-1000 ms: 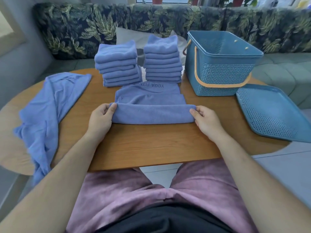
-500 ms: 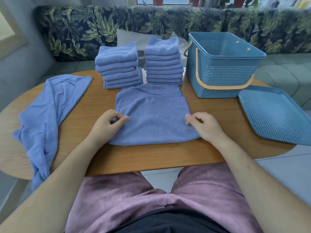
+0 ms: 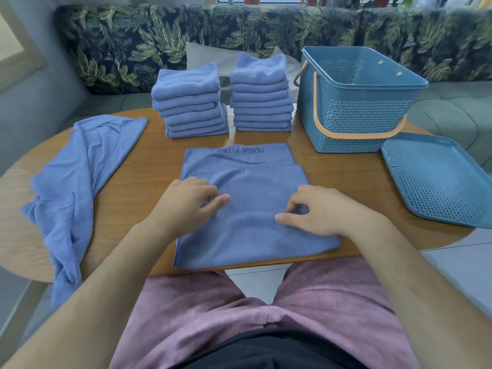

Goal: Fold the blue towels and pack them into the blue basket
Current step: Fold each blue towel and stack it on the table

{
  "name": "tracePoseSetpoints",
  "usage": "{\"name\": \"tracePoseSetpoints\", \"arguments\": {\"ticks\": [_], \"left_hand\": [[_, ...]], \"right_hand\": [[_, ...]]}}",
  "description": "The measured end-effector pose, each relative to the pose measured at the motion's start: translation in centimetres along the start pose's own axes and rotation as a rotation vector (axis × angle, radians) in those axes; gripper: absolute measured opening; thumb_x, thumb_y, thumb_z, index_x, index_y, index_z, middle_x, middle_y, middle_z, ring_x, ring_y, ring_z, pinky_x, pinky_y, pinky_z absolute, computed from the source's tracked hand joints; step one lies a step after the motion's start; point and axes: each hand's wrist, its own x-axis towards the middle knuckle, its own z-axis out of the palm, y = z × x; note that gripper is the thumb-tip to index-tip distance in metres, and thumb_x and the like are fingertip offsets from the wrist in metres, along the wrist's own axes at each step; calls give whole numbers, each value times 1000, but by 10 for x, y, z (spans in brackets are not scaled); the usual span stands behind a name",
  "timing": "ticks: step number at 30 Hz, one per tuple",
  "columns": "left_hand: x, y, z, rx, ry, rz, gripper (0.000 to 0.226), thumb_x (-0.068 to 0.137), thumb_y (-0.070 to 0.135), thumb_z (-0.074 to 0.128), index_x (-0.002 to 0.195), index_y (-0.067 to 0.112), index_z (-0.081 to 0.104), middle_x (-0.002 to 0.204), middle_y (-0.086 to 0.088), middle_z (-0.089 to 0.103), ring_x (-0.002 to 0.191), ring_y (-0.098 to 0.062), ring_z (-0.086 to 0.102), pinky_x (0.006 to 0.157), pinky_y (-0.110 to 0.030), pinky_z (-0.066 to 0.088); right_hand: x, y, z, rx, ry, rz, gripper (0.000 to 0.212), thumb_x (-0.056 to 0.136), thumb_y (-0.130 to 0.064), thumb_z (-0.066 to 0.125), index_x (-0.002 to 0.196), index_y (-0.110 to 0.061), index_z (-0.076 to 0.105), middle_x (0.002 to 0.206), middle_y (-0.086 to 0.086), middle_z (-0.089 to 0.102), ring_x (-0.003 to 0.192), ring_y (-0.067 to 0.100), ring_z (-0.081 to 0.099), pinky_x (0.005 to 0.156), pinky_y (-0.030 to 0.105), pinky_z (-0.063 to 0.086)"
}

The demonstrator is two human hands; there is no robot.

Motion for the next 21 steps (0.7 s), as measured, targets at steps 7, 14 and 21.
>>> {"name": "tracePoseSetpoints", "arguments": {"ticks": [7, 14, 21], "left_hand": [[0, 18, 37, -70, -283, -85, 78, 88, 80, 15, 158, 46, 14, 168, 14, -3, 155, -15, -8, 126, -38, -1], [0, 9, 4, -152, -164, 42, 38, 99, 62, 33, 115, 44, 62, 107, 21, 60, 104, -10, 50, 90, -32, 42], [1, 2, 29, -4, -15, -68, 51, 98, 53, 28, 127, 27, 61, 125, 9, 56, 118, -21, 53, 92, -37, 38]], "right_hand": [[8, -16, 35, -2, -6, -68, 77, 97, -73, 29, 161, -38, 8, 170, -8, -6, 156, 15, -10, 126, 39, 2], [-8, -26, 9, 25, -24, -71, 46, 92, -72, 45, 117, -38, 62, 114, -11, 50, 119, 14, 42, 103, 37, 40], [15, -5, 40, 7, 307, -71, 38, 104, -35, 46, 141, -27, 52, 144, -8, 50, 138, 19, 42, 105, 39, 36]]}}
